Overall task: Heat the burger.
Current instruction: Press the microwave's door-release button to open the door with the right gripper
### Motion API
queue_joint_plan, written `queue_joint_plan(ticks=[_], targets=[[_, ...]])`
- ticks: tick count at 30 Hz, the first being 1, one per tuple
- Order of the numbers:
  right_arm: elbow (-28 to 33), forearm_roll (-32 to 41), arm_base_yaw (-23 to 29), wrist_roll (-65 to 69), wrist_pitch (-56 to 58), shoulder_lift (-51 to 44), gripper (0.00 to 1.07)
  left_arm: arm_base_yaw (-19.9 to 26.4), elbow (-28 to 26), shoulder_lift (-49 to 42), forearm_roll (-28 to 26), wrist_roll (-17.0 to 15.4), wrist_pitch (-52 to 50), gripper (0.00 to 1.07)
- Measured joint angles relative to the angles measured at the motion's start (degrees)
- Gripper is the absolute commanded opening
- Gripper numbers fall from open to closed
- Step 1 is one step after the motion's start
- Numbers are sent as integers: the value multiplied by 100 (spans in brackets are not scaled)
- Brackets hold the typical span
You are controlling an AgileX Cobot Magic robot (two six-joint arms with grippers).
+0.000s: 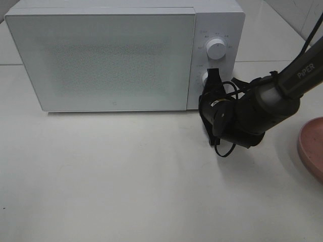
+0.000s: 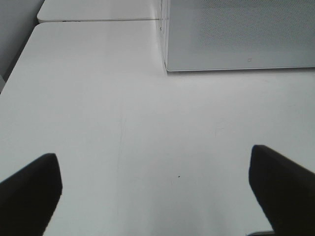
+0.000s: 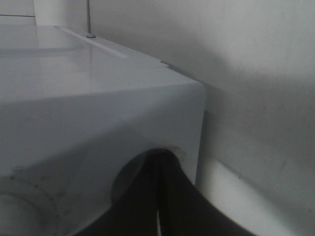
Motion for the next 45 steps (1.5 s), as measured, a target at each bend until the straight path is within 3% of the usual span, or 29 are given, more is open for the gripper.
queue_joint_plan(ticks=[12,25,32,45], targets=[[-327,745,34,-922,321,23,0,0,0,0,0,0,0,98],[-355,831,34,-917,435,11,0,0,0,0,0,0,0,98],[-338,779,34,-688,435,11,0,0,0,0,0,0,0,98],[-143,63,-17,34,132,23,0,0,0,0,0,0,0,98]])
